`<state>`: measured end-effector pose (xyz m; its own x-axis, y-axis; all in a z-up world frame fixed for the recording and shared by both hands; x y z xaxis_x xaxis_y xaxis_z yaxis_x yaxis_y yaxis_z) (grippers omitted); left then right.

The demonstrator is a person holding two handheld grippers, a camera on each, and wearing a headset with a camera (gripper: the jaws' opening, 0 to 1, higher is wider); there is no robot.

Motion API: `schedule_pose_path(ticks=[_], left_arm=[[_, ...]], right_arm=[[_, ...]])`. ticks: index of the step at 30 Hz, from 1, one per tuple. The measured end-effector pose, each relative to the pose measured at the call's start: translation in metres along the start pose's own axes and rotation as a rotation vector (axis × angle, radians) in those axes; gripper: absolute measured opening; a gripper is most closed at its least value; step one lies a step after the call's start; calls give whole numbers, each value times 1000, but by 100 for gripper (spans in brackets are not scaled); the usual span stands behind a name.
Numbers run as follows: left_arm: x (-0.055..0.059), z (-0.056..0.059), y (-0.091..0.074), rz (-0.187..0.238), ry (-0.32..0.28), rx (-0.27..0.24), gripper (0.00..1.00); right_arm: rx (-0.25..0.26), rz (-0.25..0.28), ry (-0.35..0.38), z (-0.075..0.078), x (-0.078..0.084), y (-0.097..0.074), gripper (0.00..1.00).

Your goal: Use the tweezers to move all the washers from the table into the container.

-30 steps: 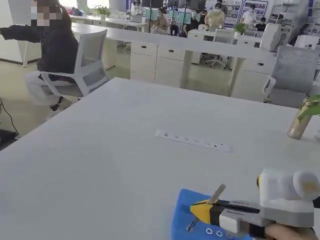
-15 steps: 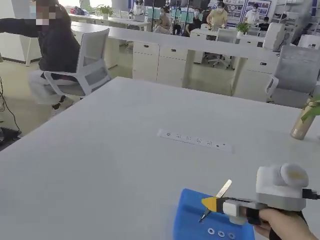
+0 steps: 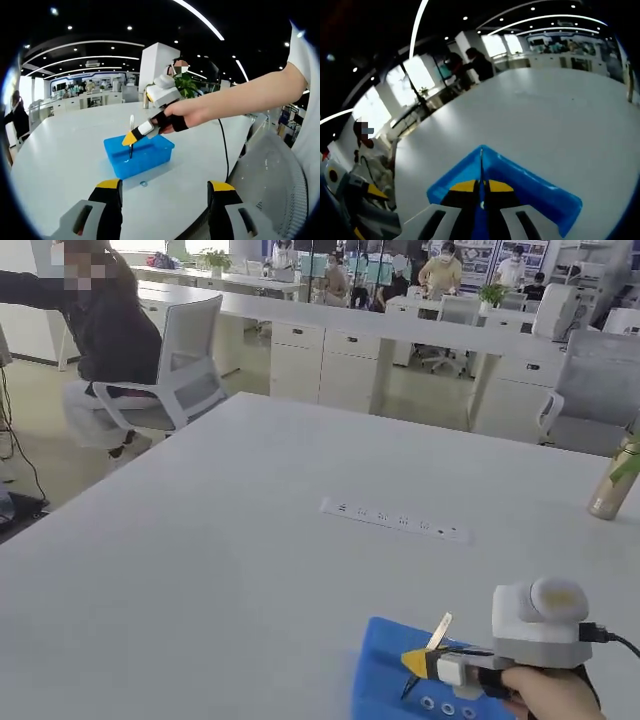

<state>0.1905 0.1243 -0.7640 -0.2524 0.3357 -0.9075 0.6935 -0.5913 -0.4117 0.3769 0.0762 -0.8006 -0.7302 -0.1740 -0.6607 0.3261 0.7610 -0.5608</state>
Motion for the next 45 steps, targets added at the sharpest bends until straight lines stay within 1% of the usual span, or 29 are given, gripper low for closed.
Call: schedule_pose_path(ticks=[5, 11, 13, 15, 18, 21, 22, 23, 24, 27, 29, 31, 32, 33, 36, 38, 39, 40, 45], left_arm=[[0, 1, 0, -3, 1, 4, 69], [1, 2, 0, -12, 7, 10, 69], [1, 2, 0, -11, 7, 11, 70], [1, 2, -1, -10, 6, 10, 70], [1, 2, 0, -11, 5, 10, 70], [1, 2, 0, -11, 6, 12, 69], [1, 2, 0, -12, 6, 13, 69], [1, 3, 0, -12, 6, 15, 69], [1, 3, 0, -13, 7, 16, 69], [2, 4, 0, -15, 10, 19, 69], [2, 4, 0, -18, 8, 21, 69], [2, 4, 1, -18, 9, 21, 69], [2, 4, 1, -18, 9, 22, 69], [2, 4, 1, -18, 10, 21, 69], [2, 4, 1, -18, 8, 20, 69], [2, 4, 0, -19, 9, 19, 69], [3, 4, 0, -19, 8, 19, 69], [3, 4, 0, -19, 8, 18, 69], [3, 3, 0, -19, 8, 14, 69]], right_arm=[[6, 8, 8, 2, -1, 0, 3], [-1, 9, -28, -2, 2, -3, 4], [-14, 33, -26, -3, 0, -6, 4], [-14, 57, -27, -4, -2, -10, 4], [-30, 92, -32, -10, -6, -18, 4], [-61, 118, -38, -19, -7, -27, 4], [-87, 117, -36, -25, -6, -30, 4], [-101, 115, -30, -28, -5, -32, 4], [-121, 128, -22, -32, -4, -35, 4], [-180, 136, 7, -44, 0, -40, 4], [-212, 127, 2, -54, 5, -42, 4], [-235, 99, -14, -62, 12, -42, 4], [-244, 78, -37, -68, 19, -41, 4], [-250, 42, -77, -72, 27, -39, 4], [-232, -22, -155, -75, 43, -33, 4], [-221, -49, -175, -75, 51, -28, 4], [-217, -55, -181, -74, 52, -27, 4], [-193, -72, -217, -73, 56, -25, 4], [-168, -112, -294, -75, 63, -18, 4]])
Point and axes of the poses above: the centre of the closed fingertips' face, and the gripper's own axes: y roughly forward along the fingers, z roughly to its right, x roughly out of its underside, the point moved 3 cm from there along -y, roughly backward along the fingers, and after that the axes turned 11 degrees about y, right-handed, at the moved point
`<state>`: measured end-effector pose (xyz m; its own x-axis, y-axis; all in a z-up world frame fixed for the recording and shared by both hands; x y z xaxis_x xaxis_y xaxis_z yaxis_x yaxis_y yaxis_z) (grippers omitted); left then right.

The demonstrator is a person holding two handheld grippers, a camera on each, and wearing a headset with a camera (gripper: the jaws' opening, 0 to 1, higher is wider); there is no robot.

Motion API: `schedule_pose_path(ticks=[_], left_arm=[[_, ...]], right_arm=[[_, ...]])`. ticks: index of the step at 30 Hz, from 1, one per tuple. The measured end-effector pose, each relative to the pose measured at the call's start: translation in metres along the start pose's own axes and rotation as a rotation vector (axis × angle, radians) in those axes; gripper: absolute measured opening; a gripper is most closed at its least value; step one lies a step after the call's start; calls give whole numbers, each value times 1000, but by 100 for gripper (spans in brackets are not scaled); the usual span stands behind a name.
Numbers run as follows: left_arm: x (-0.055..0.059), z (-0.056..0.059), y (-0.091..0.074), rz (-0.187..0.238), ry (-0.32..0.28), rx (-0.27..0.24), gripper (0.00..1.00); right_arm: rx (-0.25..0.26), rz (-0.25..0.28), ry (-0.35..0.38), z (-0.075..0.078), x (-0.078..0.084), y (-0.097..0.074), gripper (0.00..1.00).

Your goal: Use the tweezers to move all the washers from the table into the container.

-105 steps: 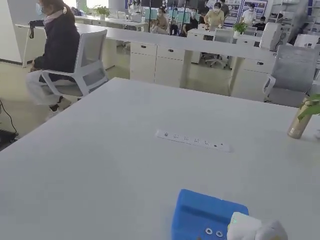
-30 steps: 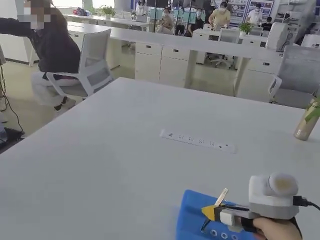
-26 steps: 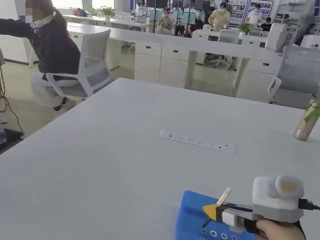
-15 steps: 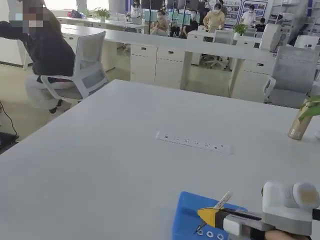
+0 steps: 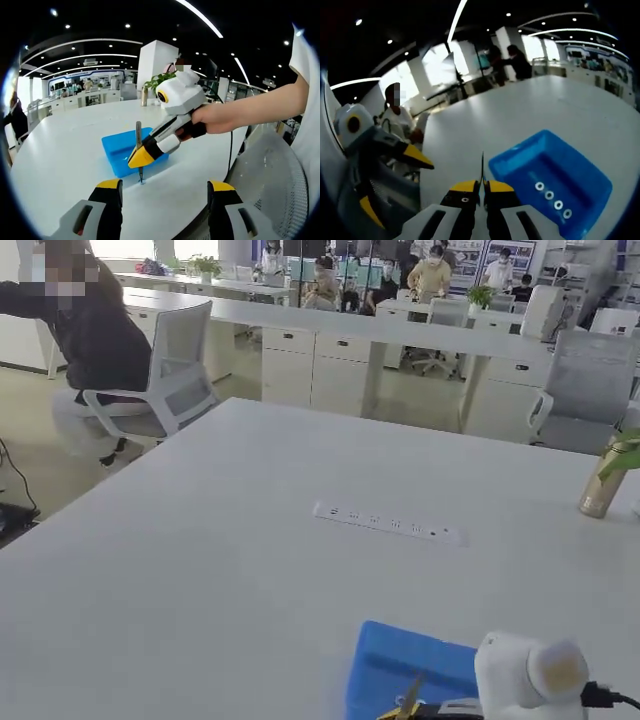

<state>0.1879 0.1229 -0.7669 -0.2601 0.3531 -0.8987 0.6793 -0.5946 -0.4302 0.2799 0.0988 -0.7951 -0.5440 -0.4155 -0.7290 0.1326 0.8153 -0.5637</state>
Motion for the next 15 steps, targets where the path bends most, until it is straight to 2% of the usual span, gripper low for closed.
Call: schedule_pose_path(ticks=[2, 6, 15], left_arm=[[0, 0, 0, 1, -1, 0, 69], [0, 0, 0, 2, -2, 0, 69], [0, 0, 0, 2, -1, 1, 69]], right_arm=[[19, -21, -33, 1, 2, 2, 4], [32, -21, -26, 5, 3, 2, 4], [19, -27, -21, 2, 4, 3, 4]])
Point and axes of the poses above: the centre of the closed fingertips' face, and the gripper's own axes: y roughly forward along the fingers, z roughly to its right, x roughly out of its underside, the point moved 3 cm from there along -y, roughly backward along the fingers, and after that the axes turned 11 degrees about y, right-handed, at the moved point
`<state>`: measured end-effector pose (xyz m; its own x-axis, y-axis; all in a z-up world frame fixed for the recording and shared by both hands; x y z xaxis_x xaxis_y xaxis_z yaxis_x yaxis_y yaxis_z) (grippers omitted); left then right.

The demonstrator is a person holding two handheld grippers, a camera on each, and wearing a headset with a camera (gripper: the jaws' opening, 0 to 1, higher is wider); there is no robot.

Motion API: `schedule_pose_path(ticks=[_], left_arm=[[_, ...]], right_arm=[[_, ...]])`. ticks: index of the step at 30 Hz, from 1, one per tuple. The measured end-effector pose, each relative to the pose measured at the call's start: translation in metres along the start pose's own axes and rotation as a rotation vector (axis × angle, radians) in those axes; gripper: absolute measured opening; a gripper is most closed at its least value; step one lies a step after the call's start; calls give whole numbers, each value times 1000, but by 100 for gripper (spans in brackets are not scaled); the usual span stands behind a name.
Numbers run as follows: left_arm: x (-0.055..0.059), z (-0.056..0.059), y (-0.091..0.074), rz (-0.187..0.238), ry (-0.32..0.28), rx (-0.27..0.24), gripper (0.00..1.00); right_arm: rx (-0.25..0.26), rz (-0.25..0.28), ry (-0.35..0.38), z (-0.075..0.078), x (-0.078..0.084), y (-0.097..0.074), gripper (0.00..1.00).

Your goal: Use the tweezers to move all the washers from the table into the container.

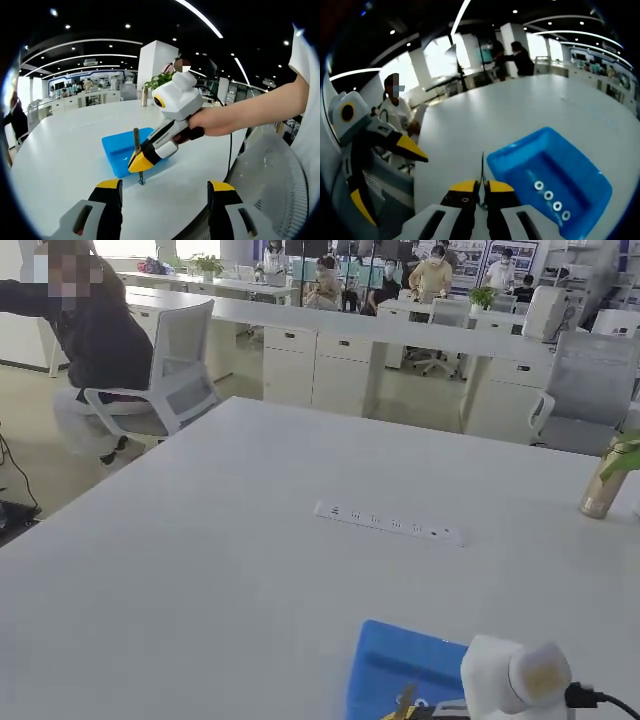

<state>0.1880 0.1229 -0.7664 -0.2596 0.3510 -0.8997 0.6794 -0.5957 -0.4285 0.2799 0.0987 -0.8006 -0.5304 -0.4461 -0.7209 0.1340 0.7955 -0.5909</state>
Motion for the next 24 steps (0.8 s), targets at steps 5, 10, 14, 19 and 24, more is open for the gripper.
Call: schedule_pose_path(ticks=[5, 10, 14, 19, 24], left_arm=[[0, 0, 0, 0, 1, 0, 69], [0, 0, 0, -1, 1, 0, 69], [0, 0, -1, -1, 2, 0, 69], [-1, 0, -1, -2, 2, -2, 68], [-1, 0, -1, -1, 3, -2, 68]], right_arm=[[-2, -12, -29, -5, 0, 0, 4], [-3, -28, -137, -1, 4, 4, 4], [-14, -30, -220, -8, 8, 6, 4], [7, -16, -256, -7, 11, 4, 4], [22, -8, -241, -4, 10, 2, 3]])
Point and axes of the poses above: the centre of the closed fingertips' face, and the gripper's own axes: y roughly forward along the fingers, z roughly to its right, x roughly out of its underside, the point moved 3 cm from there along -y, roughly backward along the fingers, and after that the axes turned 11 degrees about y, right-handed, at the moved point
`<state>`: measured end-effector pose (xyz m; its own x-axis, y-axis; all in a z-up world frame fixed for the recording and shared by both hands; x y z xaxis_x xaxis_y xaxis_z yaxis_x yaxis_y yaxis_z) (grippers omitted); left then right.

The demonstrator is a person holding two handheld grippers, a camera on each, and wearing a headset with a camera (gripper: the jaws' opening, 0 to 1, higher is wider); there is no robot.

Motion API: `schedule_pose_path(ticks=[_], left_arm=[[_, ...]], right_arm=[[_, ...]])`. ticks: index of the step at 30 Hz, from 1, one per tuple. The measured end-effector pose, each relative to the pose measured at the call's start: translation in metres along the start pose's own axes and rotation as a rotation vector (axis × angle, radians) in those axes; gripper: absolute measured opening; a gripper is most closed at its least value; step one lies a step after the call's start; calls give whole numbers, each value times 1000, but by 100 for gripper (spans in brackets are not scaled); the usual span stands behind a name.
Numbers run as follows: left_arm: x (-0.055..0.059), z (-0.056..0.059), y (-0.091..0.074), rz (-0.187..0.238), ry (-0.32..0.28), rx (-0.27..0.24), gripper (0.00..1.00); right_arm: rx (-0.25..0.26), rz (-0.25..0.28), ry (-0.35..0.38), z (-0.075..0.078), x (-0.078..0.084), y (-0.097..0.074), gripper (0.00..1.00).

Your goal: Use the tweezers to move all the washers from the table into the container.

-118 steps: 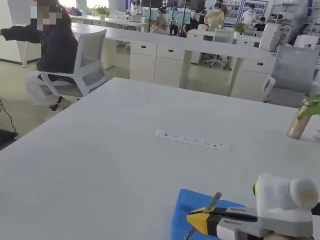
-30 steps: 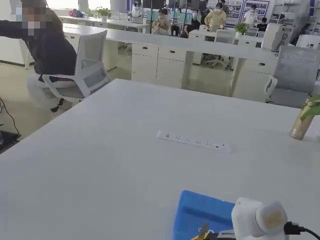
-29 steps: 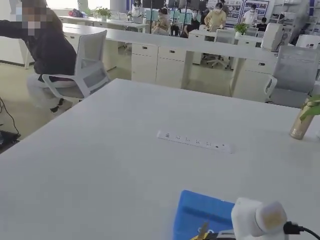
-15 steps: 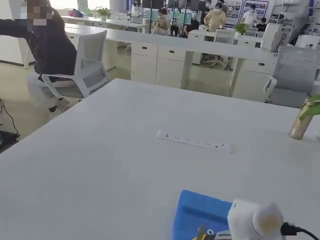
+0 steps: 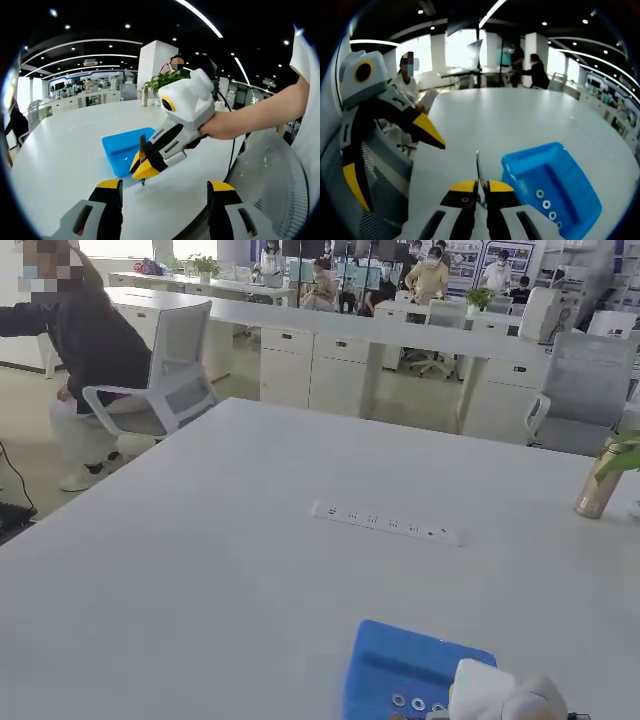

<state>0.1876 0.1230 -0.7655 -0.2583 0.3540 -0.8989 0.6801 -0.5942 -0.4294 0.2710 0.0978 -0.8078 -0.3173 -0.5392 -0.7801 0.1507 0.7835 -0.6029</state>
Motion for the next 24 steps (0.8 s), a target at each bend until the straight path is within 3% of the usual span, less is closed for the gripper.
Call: schedule_pose_path(ticks=[5, 10, 20, 24], left_arm=[[0, -1, 0, 2, -2, -6, 69], [0, -1, 0, 4, -1, -3, 68], [0, 0, 0, 5, -2, -1, 68], [1, 0, 0, 4, -1, -2, 68]], right_arm=[[-16, 34, 73, -3, -2, -4, 3], [-25, 66, 87, -7, -11, -13, 3], [-9, 195, 179, 13, -53, -36, 3], [14, 214, 201, 24, -67, -39, 3]])
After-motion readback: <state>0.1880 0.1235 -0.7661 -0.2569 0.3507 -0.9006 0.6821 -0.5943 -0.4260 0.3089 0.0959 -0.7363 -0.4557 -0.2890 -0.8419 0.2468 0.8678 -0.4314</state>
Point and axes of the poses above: the centre of the closed fingertips' face, and the gripper's own axes: y roughly forward along the fingers, z roughly to its right, x roughly out of its underside, the point moved 3 cm from there along -y, roughly backward along the fingers, and after that the axes turned 11 degrees about y, right-handed, at the moved point
